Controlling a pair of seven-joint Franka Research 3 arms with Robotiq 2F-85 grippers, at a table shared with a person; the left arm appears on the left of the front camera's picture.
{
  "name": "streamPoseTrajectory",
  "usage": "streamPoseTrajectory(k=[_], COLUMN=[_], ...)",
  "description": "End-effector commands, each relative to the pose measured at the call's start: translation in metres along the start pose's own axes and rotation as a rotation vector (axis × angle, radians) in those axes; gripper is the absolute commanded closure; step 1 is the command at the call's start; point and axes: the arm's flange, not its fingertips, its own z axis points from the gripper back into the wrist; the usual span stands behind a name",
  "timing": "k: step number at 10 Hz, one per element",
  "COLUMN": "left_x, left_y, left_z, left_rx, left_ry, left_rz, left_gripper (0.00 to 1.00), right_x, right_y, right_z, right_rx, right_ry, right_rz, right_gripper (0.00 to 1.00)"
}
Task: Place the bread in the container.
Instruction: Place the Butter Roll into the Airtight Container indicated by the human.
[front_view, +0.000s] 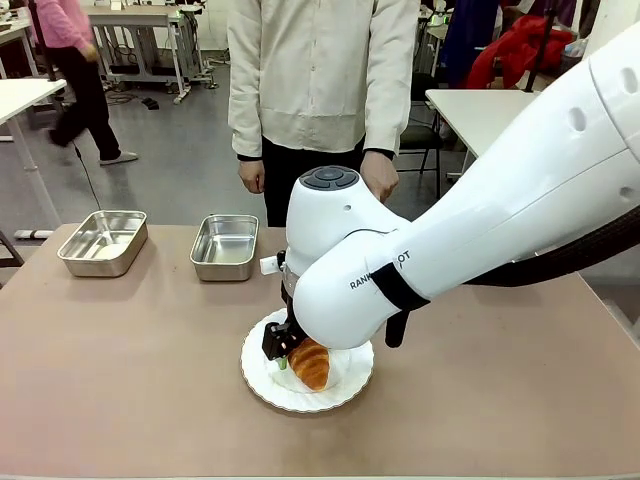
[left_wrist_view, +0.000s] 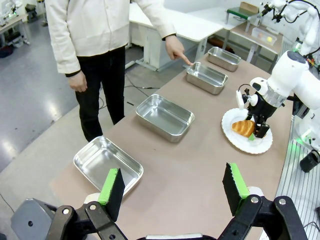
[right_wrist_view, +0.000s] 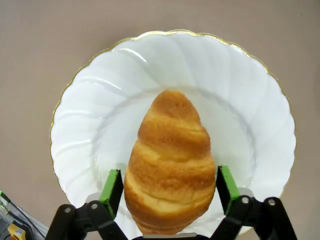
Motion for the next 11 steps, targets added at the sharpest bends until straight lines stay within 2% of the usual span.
streamPoseTrajectory(k=[1, 5, 6, 7, 11], left_x=[0.002, 0.002, 0.002, 0.002, 0.002], left_y=[-0.0017, -0.0017, -0.0017, -0.0017, -0.0017], left_z=[0.0009, 0.0009, 0.0009, 0.0009, 0.0009], left_rx=[-0.006, -0.006, -0.006, -0.006, -0.006], left_ry=[-0.014, -0.014, -0.014, -0.014, -0.014], left_rz=[-0.008, -0.008, -0.008, -0.008, -0.008], left_gripper=[0.0, 0.0, 0.0, 0.0, 0.0], right_x=[0.0053, 0.0043, 0.0028, 0.0009, 0.0021], right_y=[0.0092, 0.0084, 0.01, 0.0043, 0.0058], right_z=[-0.0016, -0.0028, -0.0008, 0.0042, 0.0055], right_rx=[-0.053, -0.069, -0.07, -0.028, -0.034], right_ry=[-0.038, -0.046, 0.063, -0.025, -0.008], right_rz=[-0.037, -0.056, -0.098, -0.023, -0.036], right_gripper=[0.2, 0.6, 0.53, 0.53, 0.53])
